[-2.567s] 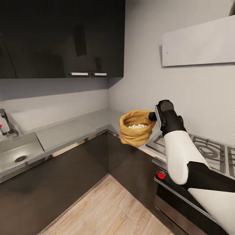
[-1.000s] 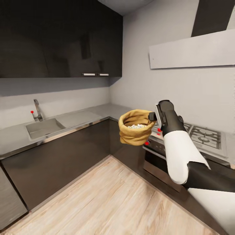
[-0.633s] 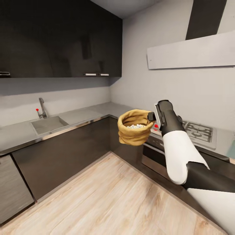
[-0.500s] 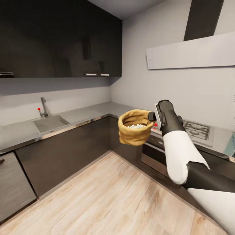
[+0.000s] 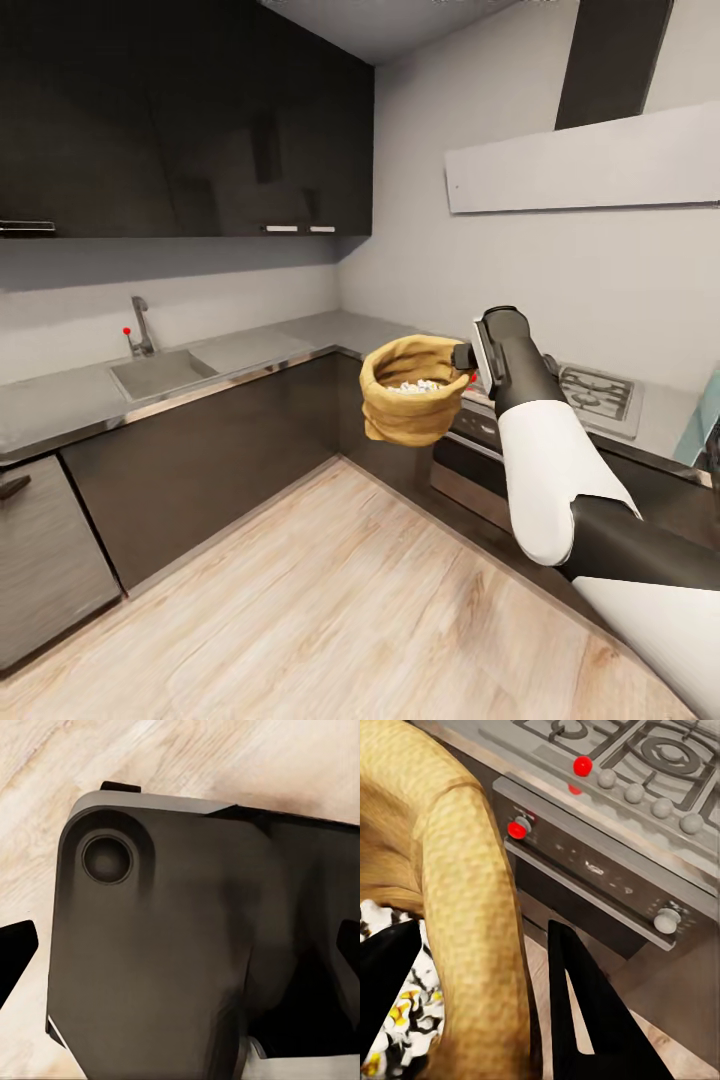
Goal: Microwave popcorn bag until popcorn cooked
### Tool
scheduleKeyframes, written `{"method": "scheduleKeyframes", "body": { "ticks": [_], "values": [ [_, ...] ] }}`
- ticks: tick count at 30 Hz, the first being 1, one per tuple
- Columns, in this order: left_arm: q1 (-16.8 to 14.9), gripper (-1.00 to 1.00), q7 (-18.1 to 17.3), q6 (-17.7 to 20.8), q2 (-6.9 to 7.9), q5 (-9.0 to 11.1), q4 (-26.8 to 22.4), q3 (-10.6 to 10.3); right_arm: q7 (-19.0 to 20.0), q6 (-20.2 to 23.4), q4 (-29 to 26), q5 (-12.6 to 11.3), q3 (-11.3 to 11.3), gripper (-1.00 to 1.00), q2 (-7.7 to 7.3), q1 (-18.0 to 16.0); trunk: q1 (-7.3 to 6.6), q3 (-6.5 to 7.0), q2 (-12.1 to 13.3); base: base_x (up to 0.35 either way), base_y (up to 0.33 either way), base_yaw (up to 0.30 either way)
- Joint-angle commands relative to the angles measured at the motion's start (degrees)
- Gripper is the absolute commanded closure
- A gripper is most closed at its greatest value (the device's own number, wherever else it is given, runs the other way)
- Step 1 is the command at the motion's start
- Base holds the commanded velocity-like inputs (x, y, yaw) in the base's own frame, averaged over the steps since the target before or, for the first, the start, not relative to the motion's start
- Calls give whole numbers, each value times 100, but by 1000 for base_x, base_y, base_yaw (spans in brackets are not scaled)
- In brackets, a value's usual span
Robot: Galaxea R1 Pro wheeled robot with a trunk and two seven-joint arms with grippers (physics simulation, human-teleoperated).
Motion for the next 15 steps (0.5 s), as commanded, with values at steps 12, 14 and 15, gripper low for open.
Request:
{"method": "scheduleKeyframes", "body": {
  "ticks": [12,14,15],
  "values": [
    [3,-100,5,-7,-4,31,-8,13,-35,12,-3,-32,-17,100,6,-5,-3,-6,-4,-332,0,0],
    [4,-100,5,-7,-4,34,-8,14,-35,12,-3,-30,-17,100,6,-5,-3,-6,-4,-337,0,0],
    [4,-100,5,-7,-4,36,-8,12,-35,12,-3,-30,-17,100,6,-5,-3,-6,-4,-337,0,0]
  ]
}}
